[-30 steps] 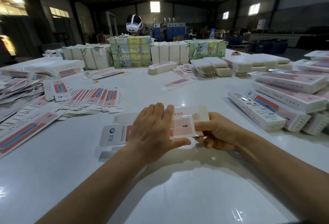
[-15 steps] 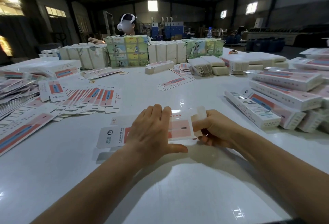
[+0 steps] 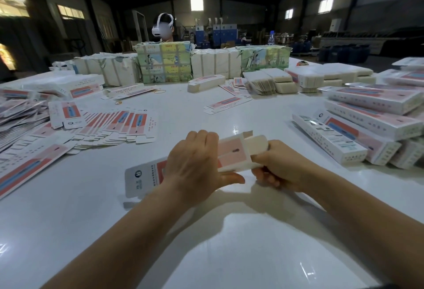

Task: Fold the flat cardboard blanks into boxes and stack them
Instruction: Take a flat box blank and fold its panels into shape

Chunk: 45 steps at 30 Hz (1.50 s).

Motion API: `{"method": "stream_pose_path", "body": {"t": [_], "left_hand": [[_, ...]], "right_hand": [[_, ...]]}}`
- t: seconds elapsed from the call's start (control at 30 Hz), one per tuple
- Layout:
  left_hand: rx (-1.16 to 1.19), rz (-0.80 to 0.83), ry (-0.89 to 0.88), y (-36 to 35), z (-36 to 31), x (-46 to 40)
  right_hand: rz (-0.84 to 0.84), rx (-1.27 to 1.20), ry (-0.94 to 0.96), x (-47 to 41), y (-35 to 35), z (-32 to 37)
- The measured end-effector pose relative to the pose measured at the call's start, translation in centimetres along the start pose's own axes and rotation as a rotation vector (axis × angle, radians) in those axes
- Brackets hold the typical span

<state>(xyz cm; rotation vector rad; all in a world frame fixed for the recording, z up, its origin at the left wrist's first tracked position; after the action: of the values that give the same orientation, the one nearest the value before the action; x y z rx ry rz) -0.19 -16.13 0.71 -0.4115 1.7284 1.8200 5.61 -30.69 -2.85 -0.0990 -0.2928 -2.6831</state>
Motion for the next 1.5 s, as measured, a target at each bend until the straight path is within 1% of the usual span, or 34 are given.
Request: {"method": "stream_pose_path", "body": {"t": [0.1,0.17,0.23,0.27,0.33,0.4,0.47,0.5,0.53,0.57,0.6,0.67,0.7,0.73,0.8,0.87,0.93,1.0,1.07,1.13,1.27,1.37,1.43,1.5], "left_hand": [[-0.011,0.034,0.048,0.3,0.7,0.0],[0.025,0.064,0.064,0.2,1.0,0.0],[0.137,0.096,0.063,0.0,1.1,0.1],[0.207,0.127,0.066,-0.2,1.2,0.2],[0.326,0.247,0.083,-1.0,1.8,0.5],[0.395,0.333,0.103,-1.4,2.2,0.8],[0.39,0.334,0.12,-1.4,2.5,0.8],[0.356,0.317,0.137,-1.2,2.7,0.8],[0.317,0.301,0.163,-1.0,3.0,0.7],[0.29,0.287,0.198,-0.9,3.5,0.6],[0.277,0.275,0.236,-0.9,4.0,0.7],[0.277,0.26,0.29,-0.9,4.7,0.8],[0.284,0.259,0.303,-0.9,4.8,0.9],[0.292,0.261,0.307,-1.0,4.8,0.9],[0.289,0.263,0.297,-1.0,4.5,0.9],[0.266,0.261,0.286,-1.0,4.1,0.8],[0.252,0.263,0.269,-1.1,3.4,0.7],[0.228,0.268,0.245,-1.2,2.7,0.7],[0.218,0.271,0.238,-1.3,2.5,0.6],[0.232,0.271,0.227,-1.3,2.4,0.6],[0.27,0.283,0.148,-1.3,1.9,0.9],[0.227,0.296,0.126,-1.5,1.7,1.0],[0.177,0.296,0.14,-1.7,1.9,1.0],[0.112,0.286,0.143,-1.7,1.8,1.0]], "right_hand": [[0.092,-0.206,-0.071,0.0,-0.4,-0.1],[0.121,-0.242,-0.078,0.0,-0.5,0.0],[0.122,-0.255,-0.089,-0.1,-0.4,0.0],[0.113,-0.262,-0.094,-0.2,-0.3,0.0],[0.086,-0.281,-0.094,-0.2,0.1,0.1],[0.065,-0.304,-0.101,-0.2,0.2,0.1],[0.008,-0.345,-0.103,-0.3,0.2,0.2],[-0.057,-0.396,-0.098,-0.3,0.5,0.2],[-0.153,-0.441,-0.066,-0.3,0.9,0.3],[-0.271,-0.448,0.016,-0.2,1.6,0.5],[-0.394,-0.383,0.141,0.1,2.4,0.8],[-0.588,-0.033,0.427,1.3,2.8,1.9],[-0.611,0.147,0.546,1.8,2.2,2.4],[-0.597,0.284,0.611,1.9,1.3,2.6],[-0.552,0.427,0.626,1.8,0.0,2.4],[-0.566,0.471,0.617,1.7,-0.3,2.2],[-0.582,0.506,0.656,2.0,-0.5,2.3],[-0.545,0.543,0.677,2.1,-1.0,2.2],[-0.506,0.509,0.656,2.0,-1.1,2.2],[-0.46,0.424,0.609,1.9,-0.9,2.3],[-0.306,0.277,0.508,1.6,-1.1,2.1],[-0.312,0.155,0.501,1.8,-1.1,1.9],[-0.315,0.162,0.505,1.8,-1.1,1.7],[-0.32,0.261,0.492,1.7,-1.4,1.4]]}}
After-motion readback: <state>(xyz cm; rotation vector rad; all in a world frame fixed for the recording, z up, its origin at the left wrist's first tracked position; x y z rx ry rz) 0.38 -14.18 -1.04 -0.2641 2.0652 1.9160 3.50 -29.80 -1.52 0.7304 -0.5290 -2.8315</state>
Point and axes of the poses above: each hand's wrist, its own x-axis away from the middle knuckle, its own y-axis out of the back of the hand, z = x × y, the point moved 5 cm from there along -x, towards the middle knuckle, and after that the axes turned 3 degrees about -x, right-handed, at the moved point
